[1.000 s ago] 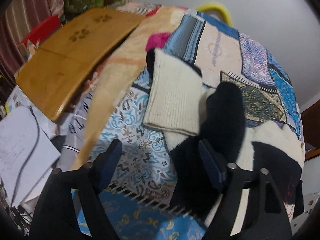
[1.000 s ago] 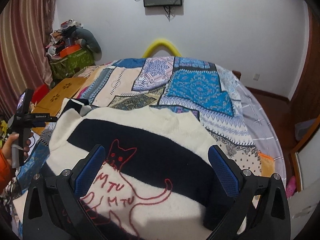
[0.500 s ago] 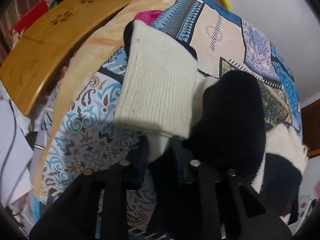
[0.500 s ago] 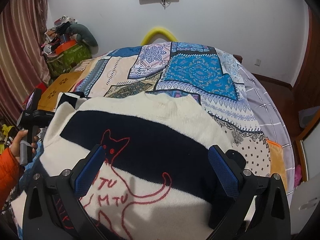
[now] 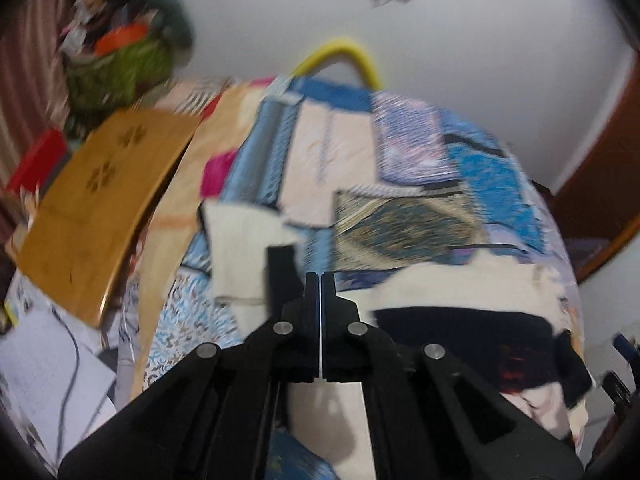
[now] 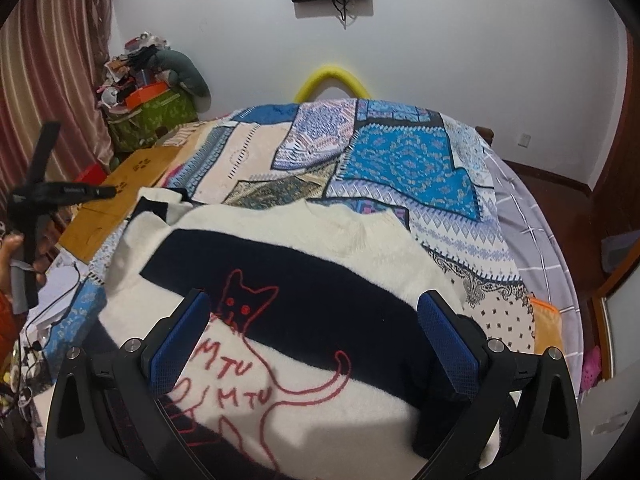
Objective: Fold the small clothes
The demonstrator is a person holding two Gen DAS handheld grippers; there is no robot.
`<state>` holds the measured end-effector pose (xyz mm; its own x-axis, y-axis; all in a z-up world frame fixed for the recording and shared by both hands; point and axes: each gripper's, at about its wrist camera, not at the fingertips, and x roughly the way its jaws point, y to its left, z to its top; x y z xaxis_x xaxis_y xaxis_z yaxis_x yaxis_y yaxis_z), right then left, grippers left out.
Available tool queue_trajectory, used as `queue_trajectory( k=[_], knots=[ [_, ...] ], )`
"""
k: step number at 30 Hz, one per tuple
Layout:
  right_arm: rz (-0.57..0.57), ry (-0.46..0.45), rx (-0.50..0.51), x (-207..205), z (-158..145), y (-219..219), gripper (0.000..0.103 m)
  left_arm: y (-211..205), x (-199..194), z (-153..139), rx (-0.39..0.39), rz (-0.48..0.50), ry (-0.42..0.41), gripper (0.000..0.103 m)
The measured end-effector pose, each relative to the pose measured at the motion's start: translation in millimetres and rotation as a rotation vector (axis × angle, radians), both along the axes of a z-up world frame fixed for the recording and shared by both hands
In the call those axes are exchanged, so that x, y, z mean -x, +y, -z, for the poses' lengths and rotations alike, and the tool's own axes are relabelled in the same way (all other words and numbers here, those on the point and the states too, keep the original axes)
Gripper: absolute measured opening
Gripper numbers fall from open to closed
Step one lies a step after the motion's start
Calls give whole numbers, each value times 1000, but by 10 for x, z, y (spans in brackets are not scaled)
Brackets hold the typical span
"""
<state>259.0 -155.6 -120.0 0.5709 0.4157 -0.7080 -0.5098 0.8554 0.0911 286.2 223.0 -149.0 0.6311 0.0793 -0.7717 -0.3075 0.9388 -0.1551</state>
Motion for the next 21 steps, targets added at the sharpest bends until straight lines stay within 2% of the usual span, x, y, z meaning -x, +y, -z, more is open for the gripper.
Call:
queue_trajectory(
  k=[2, 4, 6, 7, 8, 11, 14, 21],
  knots=[
    [-3, -5, -9, 17, -25, -3, 103, -165, 15, -166, -14, 43, -21, 0],
    [-3, -8, -15, 33, -43, -12, 103, -258, 30, -222, -58, 42, -20, 1],
    [-1, -6, -22, 52, -45, -24, 103, -288, 30, -198, -90, 45, -16, 10],
    [0, -5, -23, 65, -46, -30, 103, -277, 15, -157, -89, 45, -4, 18],
    [1, -4, -25, 78, -50, -38, 103, -241, 12, -105, -80, 36, 11, 26],
    [2, -6, -21, 90, -49, -71, 103, -91, 56, 79, -8, -1, 46, 40],
    [11, -5, -16, 81, -40, -90, 103, 136, 98, 271, 29, -65, 72, 52],
    [24, 27, -17, 20, 76, -76, 103, 678, 91, 896, 82, -206, 194, 52]
  ],
)
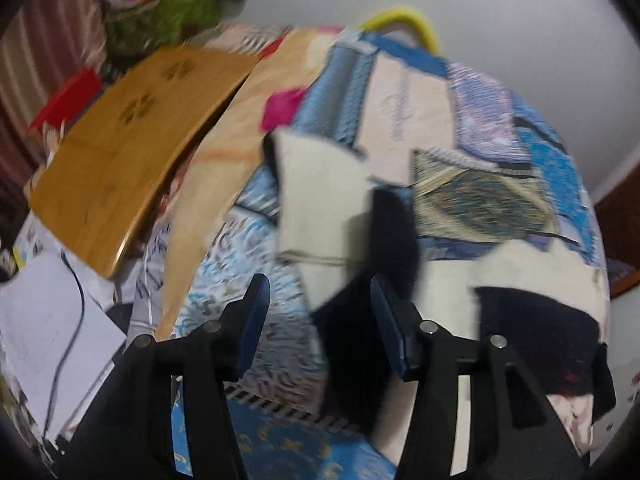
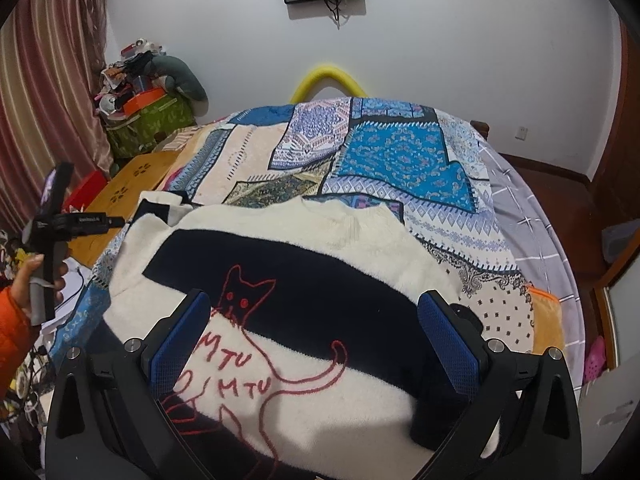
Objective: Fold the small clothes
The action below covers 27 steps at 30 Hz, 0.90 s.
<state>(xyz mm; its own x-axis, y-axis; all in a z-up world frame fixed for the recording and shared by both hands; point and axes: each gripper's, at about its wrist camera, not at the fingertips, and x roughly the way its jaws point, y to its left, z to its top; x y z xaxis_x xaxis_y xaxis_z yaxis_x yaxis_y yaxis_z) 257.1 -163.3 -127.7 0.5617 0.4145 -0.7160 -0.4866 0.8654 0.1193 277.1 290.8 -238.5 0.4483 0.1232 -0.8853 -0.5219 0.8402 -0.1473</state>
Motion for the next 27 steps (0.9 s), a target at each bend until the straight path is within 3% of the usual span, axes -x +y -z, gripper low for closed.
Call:
queue_trajectory(
  k=[5, 12, 16, 21, 27],
  knots=[
    [-2, 24, 22, -32, 112, 43, 103, 254, -65, 461, 125, -76, 55, 52],
    [-7, 48, 62, -74, 231, 77, 103, 258, -261, 560, 246, -79, -17, 50],
    [0, 63, 53, -80, 260, 60, 103, 181, -406, 621, 202, -48, 26, 8],
    [7, 71, 48, -81, 262, 29, 103, 134, -390, 479, 164, -31, 8, 7],
    [9, 50, 37, -55, 177, -5, 103, -147, -307, -186, 87, 77, -94, 6]
  ],
)
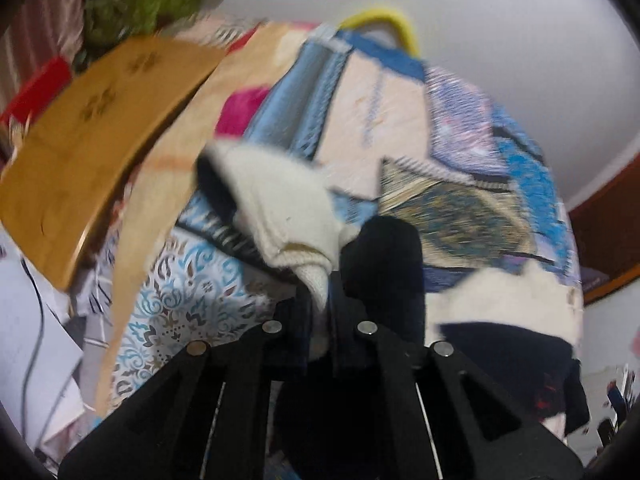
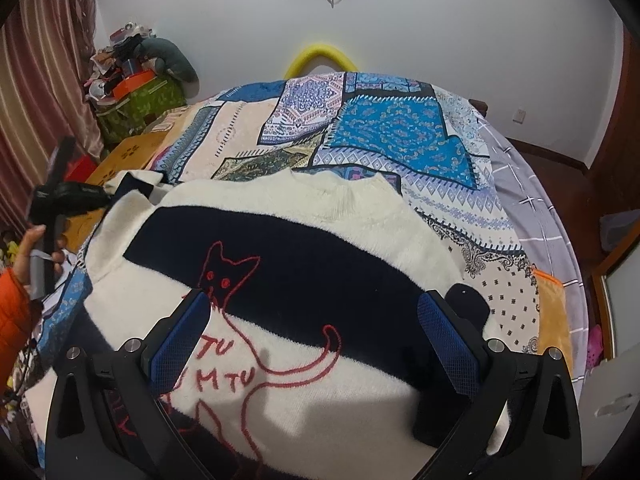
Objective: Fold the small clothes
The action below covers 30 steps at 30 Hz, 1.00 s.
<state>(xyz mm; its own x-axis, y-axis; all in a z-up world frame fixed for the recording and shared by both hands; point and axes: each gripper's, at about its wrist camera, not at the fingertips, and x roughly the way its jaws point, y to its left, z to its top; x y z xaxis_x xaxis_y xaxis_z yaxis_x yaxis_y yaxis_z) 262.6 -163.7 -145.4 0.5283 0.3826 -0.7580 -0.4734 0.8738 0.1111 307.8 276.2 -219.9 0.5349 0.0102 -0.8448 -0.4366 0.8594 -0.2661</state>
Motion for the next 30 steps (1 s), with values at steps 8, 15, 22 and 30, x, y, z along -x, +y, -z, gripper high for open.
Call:
queue_trajectory(
  k=[8, 15, 22, 30],
  knots=[
    [-1, -23, -28, 85, -134, -31, 103, -766, 177, -900, -13, 204, -173, 6],
    [8, -42, -41, 158, -234, -143, 103, -1671, 215, -869, -45, 402, -128, 6],
    [27, -60, -44, 220, -302, -280, 103, -2051, 301, -353, -35, 435, -33, 7],
    [37, -65, -47, 223, -288, -306, 103, -1929, 444, -148, -6, 410, 32, 38]
  ],
)
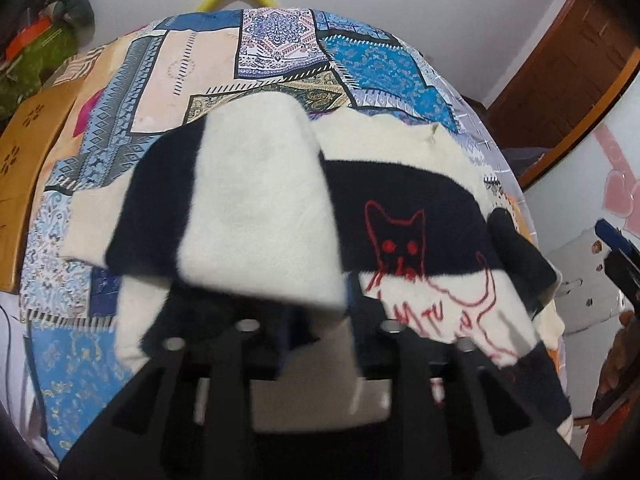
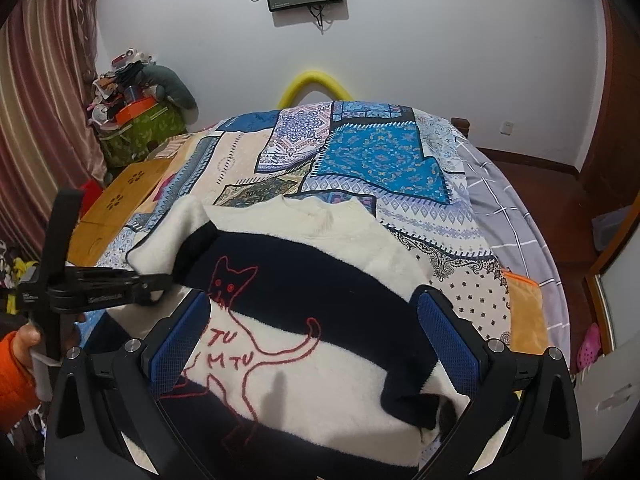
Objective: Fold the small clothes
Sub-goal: 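Lay the sleeve onto the sweater front and open the left gripper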
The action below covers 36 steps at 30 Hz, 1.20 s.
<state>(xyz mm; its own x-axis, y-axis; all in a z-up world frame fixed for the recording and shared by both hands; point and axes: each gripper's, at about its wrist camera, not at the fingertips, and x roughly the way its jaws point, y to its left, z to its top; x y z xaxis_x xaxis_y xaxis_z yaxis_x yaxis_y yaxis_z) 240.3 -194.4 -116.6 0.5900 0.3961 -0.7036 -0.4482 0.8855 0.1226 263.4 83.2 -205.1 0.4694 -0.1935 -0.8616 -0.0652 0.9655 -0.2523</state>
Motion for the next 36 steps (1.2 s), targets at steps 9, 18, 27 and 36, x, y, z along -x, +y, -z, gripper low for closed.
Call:
queue_trajectory(
  k=[9, 18, 27, 36],
  knots=[
    [-16, 11, 26, -18, 102, 78, 103, 778, 339, -289, -35, -136, -55, 57],
    [-24, 29, 46, -46, 184, 159, 103, 1648, 383, -193, -58, -310, -37, 58],
    [-26, 16, 85, -50, 186, 190, 103, 2250, -5, 548, 60, -442, 106, 55],
    [-13, 43, 99, -139, 291, 163, 103, 2390, -135, 960, 199, -514, 203, 13]
  ],
)
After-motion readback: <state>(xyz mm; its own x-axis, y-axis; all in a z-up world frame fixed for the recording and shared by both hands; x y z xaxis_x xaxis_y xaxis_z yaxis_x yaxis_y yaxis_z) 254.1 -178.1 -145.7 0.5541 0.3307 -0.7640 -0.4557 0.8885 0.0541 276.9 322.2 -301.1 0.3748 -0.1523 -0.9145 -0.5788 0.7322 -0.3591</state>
